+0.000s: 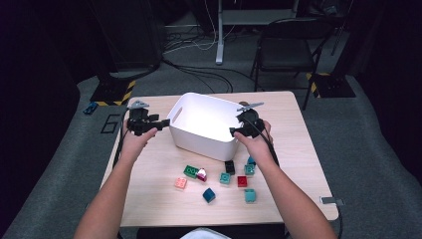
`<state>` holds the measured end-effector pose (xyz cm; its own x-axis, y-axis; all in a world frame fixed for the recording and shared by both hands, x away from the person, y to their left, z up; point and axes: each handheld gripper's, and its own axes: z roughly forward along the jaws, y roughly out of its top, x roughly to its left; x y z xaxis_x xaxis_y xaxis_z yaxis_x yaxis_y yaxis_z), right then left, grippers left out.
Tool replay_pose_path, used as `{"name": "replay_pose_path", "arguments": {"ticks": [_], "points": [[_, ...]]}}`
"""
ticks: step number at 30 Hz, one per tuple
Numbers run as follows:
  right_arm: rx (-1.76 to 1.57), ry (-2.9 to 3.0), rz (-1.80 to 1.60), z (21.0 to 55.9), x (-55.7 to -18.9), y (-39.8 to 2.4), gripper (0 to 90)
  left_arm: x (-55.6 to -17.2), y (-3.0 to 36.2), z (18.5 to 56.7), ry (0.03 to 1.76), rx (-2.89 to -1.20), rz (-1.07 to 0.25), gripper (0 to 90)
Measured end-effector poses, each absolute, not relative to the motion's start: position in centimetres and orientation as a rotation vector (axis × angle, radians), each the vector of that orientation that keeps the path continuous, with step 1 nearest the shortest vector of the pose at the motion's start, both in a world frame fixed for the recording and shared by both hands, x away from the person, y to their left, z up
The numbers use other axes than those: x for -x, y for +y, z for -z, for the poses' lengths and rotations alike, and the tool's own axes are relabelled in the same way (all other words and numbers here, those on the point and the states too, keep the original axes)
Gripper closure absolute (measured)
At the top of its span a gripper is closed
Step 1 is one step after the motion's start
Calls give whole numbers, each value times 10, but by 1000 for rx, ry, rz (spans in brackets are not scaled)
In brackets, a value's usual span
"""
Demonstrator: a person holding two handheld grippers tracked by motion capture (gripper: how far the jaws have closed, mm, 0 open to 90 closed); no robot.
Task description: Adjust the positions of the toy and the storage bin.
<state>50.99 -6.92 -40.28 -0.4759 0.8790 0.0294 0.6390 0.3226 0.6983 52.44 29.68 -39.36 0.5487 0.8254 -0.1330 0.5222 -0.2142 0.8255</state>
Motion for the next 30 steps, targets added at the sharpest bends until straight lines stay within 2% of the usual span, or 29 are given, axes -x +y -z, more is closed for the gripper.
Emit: {"name": "replay_pose_path", "arguments": {"ticks": [4, 7, 8, 9, 13, 24, 30], "points": [[-1377, 2240, -964, 405, -510, -71, 353, -535, 286, 396, 1085, -1917, -416, 388], [-1364, 2229, -965, 405, -510, -70, 365, -542, 281, 400, 1093, -1942, -387, 470], [-1364, 2229, -965, 405, -510, -70, 365, -543, 280, 401, 1084, -1961, -385, 470], [-1343, 2221, -963, 405, -510, -70, 392, -542, 277, 404, 1086, -1991, -404, 505], [-1294, 2237, -978, 405, -514, -67, 409, -535, 284, 408, 1108, -1974, -393, 528], [-1221, 2278, -1070, 409, -536, -66, 482, -506, 287, 408, 1147, -1961, -421, 471], [-1203, 2299, -1088, 409, -540, -74, 491, -493, 286, 414, 1145, -1917, -360, 457]]}}
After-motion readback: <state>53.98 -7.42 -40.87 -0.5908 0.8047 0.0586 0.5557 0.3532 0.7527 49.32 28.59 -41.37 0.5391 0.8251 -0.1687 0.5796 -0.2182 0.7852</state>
